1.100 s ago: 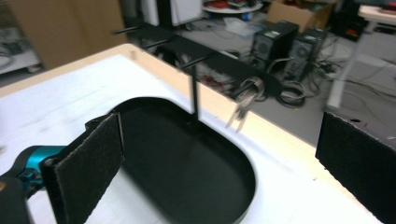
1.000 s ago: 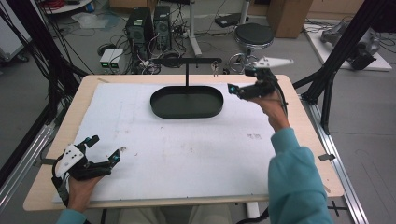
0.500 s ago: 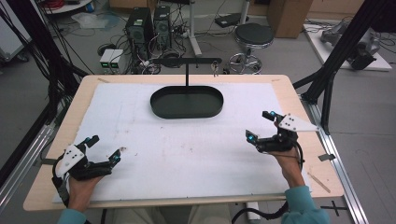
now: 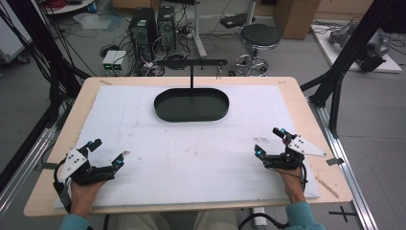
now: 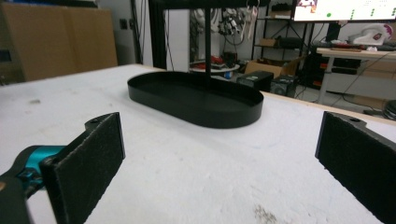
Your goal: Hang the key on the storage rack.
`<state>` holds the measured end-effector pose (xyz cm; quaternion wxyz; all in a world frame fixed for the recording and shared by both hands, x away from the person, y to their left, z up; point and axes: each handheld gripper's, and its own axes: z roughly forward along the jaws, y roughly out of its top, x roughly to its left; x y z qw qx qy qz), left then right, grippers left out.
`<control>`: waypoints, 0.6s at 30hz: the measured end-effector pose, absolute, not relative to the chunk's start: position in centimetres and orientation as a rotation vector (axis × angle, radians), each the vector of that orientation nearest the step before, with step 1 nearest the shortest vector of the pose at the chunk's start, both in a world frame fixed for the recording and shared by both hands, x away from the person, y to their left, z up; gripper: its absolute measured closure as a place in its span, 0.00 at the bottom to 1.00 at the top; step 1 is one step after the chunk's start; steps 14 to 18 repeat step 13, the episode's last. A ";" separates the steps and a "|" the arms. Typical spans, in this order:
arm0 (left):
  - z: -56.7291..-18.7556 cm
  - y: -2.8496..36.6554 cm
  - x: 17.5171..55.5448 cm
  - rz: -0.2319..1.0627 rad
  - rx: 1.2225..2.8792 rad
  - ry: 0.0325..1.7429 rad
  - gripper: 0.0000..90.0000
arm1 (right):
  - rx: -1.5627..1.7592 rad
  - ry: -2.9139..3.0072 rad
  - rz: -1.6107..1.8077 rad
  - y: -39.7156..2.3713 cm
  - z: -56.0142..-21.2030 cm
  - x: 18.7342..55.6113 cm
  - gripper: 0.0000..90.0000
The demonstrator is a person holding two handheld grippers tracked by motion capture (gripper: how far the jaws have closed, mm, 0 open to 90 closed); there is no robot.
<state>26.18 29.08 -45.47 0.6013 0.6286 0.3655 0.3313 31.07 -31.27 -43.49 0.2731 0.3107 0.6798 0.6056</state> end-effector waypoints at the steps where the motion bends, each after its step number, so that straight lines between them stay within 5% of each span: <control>1: -45.5 29.1 26.2 0.766 1.458 0.846 0.02 | 0.837 1.837 1.622 -31.3 -43.7 31.2 0.01; 18: -45.5 29.0 26.1 0.773 1.458 0.842 0.02 | 0.846 1.812 1.632 -31.7 -44.9 31.0 0.01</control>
